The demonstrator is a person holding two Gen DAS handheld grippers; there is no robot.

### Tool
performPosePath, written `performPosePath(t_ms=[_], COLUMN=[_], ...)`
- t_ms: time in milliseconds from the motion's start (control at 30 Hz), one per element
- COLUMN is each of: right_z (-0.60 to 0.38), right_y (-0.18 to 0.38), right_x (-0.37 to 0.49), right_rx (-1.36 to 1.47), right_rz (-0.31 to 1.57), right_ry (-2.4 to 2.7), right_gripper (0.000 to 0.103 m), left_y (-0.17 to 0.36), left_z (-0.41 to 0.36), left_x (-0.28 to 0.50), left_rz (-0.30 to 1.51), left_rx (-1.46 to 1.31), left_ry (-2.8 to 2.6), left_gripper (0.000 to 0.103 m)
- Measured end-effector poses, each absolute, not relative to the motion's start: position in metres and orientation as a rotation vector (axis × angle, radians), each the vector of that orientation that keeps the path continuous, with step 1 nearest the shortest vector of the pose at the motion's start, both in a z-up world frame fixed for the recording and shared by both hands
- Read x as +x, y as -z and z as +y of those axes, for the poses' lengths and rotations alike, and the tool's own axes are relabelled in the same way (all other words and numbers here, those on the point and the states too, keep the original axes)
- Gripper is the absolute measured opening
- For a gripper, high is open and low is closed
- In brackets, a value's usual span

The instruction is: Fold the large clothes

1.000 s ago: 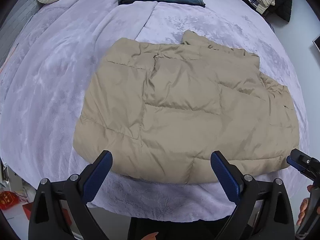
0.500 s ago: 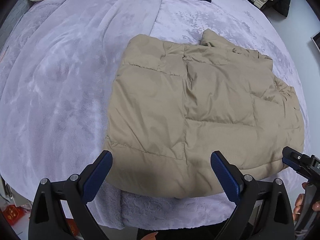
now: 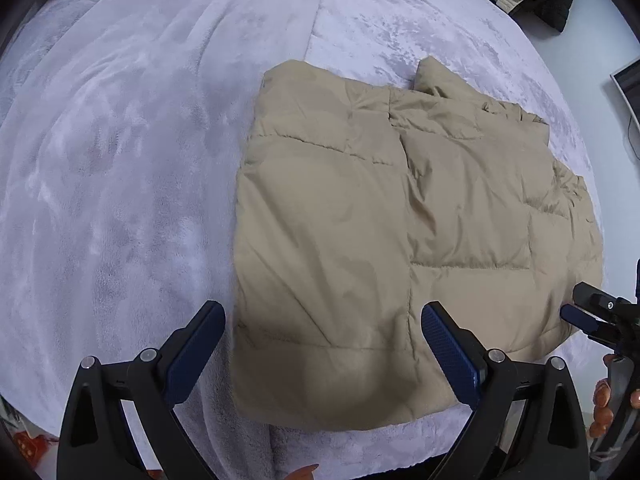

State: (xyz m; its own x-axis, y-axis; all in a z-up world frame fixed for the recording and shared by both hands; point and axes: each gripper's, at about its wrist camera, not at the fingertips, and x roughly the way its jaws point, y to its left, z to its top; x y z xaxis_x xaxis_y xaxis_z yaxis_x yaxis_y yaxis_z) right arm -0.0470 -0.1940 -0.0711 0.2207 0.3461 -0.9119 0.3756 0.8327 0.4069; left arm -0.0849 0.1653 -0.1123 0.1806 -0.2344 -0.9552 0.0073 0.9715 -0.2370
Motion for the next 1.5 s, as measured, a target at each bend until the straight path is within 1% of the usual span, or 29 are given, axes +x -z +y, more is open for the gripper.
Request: performPosePath(t_ms=[167,333,433,500,633,700,733,767,800,833,867,967,1000,1067,1100,1133,1167,1233,1300,1367,1400,1500], right_z=[-0.195,-0.194,-0.193,-0.192,-0.193,-0.193,-0.193,-0.193,-0.194,-0.196,-0.199,-0.210,-0.214,-0.224,-0.227,-0.230,-0.234,-0.237,-0.240,-0.246,-0.248,-0.253], right_y=[0.077,0.090,0.095,0.097,0.100,0.101,0.100,0.098,0.095,0.092,0.085,0.067,0.064,0.060,0.062,0.065,0.071,0.082,0.097,0.108,0.114,0.131], right_x=[-0.035,-0.028,-0.026,-0.026,-0.026,-0.025,-0.025,-0.025,-0.024,-0.025,-0.025,-0.022,-0.021,-0.015,-0.011,-0.007,-0.002,0.008,0.020,0.029,0.034,0.048], right_rx=[0.605,0.576,0.555,0.543,0.536,0.531,0.532,0.535,0.541,0.548,0.546,0.508,0.497,0.490,0.491,0.491,0.490,0.491,0.499,0.515,0.527,0.577], right_rz=[1.416,1.452,1.464,1.469,1.474,1.480,1.484,1.491,1.495,1.493,1.483,1.430,1.406,1.363,1.352,1.346,1.331,1.320,1.321,1.326,1.330,1.344], right_ry=[0.040,0.056,0.058,0.055,0.062,0.068,0.069,0.063,0.050,0.034,0.016,0.002,0.006,0.007,-0.001,-0.001,-0.005,-0.024,-0.048,-0.076,-0.086,-0.118], right_gripper=[0.103,0.103,0.103,0.103,0.103,0.103,0.103,0.103,0.103,0.103,0.103,0.103,0.101,0.068,0.029,0.016,0.015,0.012,0.011,0.009,0.005,0.001], left_y=[0.128,0.172,0.193,0.198,0.205,0.210,0.211,0.211,0.211,0.208,0.203,0.182,0.174,0.156,0.144,0.134,0.122,0.100,0.076,0.054,0.044,0.020], left_z=[0.199,0.224,0.205,0.189,0.161,0.150,0.146,0.144,0.144,0.146,0.147,0.147,0.145,0.143,0.139,0.135,0.130,0.120,0.104,0.080,0.066,0.019], left_x=[-0.060,-0.035,-0.023,-0.015,-0.002,-0.001,-0.001,-0.001,0.000,0.001,0.002,0.000,-0.001,-0.004,-0.005,-0.007,-0.008,-0.013,-0.018,-0.023,-0.025,-0.027], left_rz=[1.365,1.438,1.489,1.496,1.538,1.562,1.572,1.575,1.577,1.574,1.567,1.555,1.549,1.536,1.524,1.512,1.502,1.488,1.481,1.477,1.476,1.474], left_rx=[-0.266,-0.560,-0.596,-0.550,-0.600,-0.552,-0.522,-0.501,-0.503,-0.525,-0.539,-0.534,-0.531,-0.522,-0.514,-0.512,-0.509,-0.502,-0.487,-0.471,-0.458,-0.416], left_ry=[0.214,0.489,0.623,0.683,0.811,0.829,0.831,0.843,0.857,0.870,0.875,0.869,0.868,0.862,0.855,0.849,0.840,0.813,0.779,0.747,0.734,0.705], left_gripper=[0.099,0.099,0.099,0.099,0.099,0.099,0.090,0.068,0.058,0.045,0.037,0.032,0.032,0.032,0.032,0.032,0.032,0.032,0.032,0.032,0.032,0.032])
